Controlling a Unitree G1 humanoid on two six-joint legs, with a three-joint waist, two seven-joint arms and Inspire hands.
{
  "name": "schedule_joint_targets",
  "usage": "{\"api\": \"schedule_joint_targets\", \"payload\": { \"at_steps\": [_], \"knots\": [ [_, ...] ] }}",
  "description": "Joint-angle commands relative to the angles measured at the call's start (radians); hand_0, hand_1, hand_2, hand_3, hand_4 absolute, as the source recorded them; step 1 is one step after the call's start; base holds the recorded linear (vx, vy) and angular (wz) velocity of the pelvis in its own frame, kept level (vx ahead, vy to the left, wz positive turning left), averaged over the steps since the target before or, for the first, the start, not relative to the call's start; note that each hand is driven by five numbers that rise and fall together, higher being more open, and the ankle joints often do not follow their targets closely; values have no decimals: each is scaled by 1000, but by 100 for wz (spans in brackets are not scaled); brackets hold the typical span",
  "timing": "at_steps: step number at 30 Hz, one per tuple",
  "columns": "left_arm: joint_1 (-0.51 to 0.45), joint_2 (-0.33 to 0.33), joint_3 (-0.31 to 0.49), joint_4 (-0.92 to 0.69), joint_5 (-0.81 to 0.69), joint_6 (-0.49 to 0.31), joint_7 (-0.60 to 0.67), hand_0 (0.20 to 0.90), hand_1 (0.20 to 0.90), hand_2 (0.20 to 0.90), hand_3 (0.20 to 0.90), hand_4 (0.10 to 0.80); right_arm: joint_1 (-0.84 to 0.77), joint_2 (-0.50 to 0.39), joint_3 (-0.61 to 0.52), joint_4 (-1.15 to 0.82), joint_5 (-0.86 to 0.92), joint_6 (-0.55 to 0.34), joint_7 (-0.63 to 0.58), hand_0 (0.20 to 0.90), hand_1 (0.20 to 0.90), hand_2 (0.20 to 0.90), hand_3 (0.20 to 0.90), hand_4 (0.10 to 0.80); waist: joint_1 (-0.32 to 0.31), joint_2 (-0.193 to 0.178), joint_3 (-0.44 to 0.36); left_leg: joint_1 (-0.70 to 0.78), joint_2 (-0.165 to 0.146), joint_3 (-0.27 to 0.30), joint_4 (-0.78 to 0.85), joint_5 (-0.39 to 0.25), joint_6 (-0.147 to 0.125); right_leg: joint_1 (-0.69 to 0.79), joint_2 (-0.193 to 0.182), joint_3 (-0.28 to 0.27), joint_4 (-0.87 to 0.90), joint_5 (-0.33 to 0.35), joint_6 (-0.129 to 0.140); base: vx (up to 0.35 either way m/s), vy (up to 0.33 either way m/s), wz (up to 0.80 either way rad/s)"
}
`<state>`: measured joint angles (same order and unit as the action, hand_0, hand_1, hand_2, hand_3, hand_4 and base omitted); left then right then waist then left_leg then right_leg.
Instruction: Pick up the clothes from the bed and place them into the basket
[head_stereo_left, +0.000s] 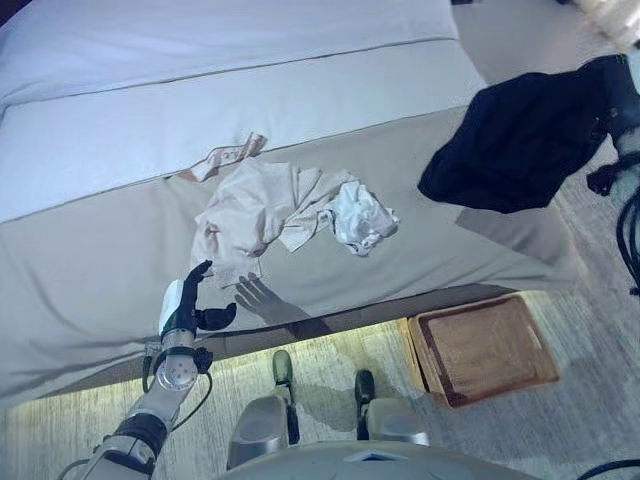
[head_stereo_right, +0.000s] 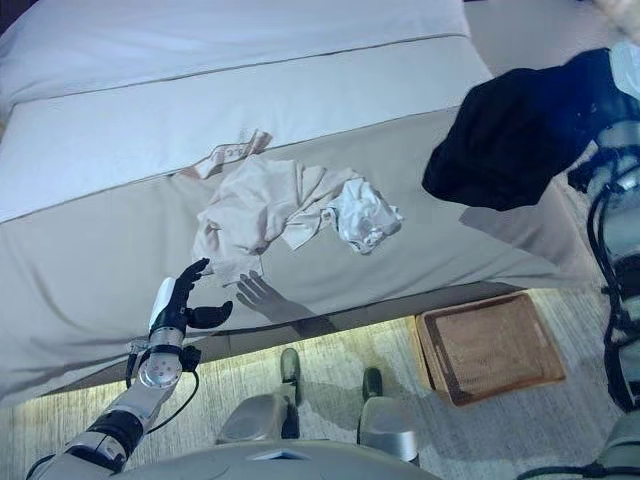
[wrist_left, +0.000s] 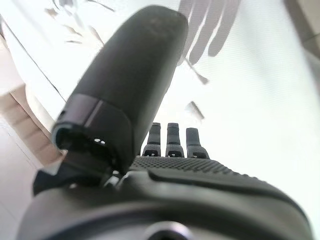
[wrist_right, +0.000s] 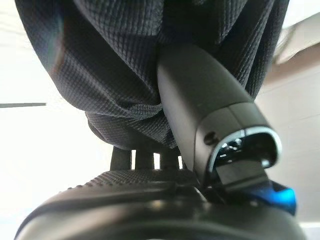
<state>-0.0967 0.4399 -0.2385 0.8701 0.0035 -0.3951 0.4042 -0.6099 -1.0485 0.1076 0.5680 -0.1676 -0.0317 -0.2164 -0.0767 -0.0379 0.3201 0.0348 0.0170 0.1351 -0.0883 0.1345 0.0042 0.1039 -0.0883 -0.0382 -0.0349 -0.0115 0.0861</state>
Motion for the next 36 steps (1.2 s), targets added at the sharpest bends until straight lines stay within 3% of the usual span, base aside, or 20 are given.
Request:
{"api": "schedule_joint_targets", "payload": {
  "at_steps": [1, 8, 16, 36],
  "knots": [
    [-15, 12, 4, 70, 26, -62, 18, 900, 900, 900, 900, 800, 38, -116, -44, -71, 19, -58, -98, 300, 300, 300, 200, 100, -16, -19, -228, 72, 23, 4, 17, -165, -10, -97, 22, 23, 81, 22, 2, -2, -21, -31],
    [-13, 6, 27, 84, 54, -84, 12, 900, 900, 900, 900, 800, 284, -95, -203, -107, -6, -78, -74, 300, 300, 300, 200, 100, -77, -19, -230, 87, 38, 32, 34, -180, -11, -105, 46, 81, 85, 22, -5, 17, -30, -23],
    [-16, 4, 33, 79, 68, -98, 4, 900, 900, 900, 900, 800, 428, -51, -276, -65, -24, -65, -49, 300, 300, 300, 200, 100, -118, -7, -224, 87, 50, 56, 65, -194, -18, -119, 60, 102, 102, 16, -13, 5, -32, -13],
    [-28, -11, 1, 83, 66, -105, -26, 900, 900, 900, 900, 800, 391, 17, -175, 175, -11, -23, 47, 300, 300, 300, 200, 100, -122, 42, -226, 80, 59, 57, 56, -178, -50, -131, 60, 70, 96, 16, -20, -1, -31, 1]
  ]
}}
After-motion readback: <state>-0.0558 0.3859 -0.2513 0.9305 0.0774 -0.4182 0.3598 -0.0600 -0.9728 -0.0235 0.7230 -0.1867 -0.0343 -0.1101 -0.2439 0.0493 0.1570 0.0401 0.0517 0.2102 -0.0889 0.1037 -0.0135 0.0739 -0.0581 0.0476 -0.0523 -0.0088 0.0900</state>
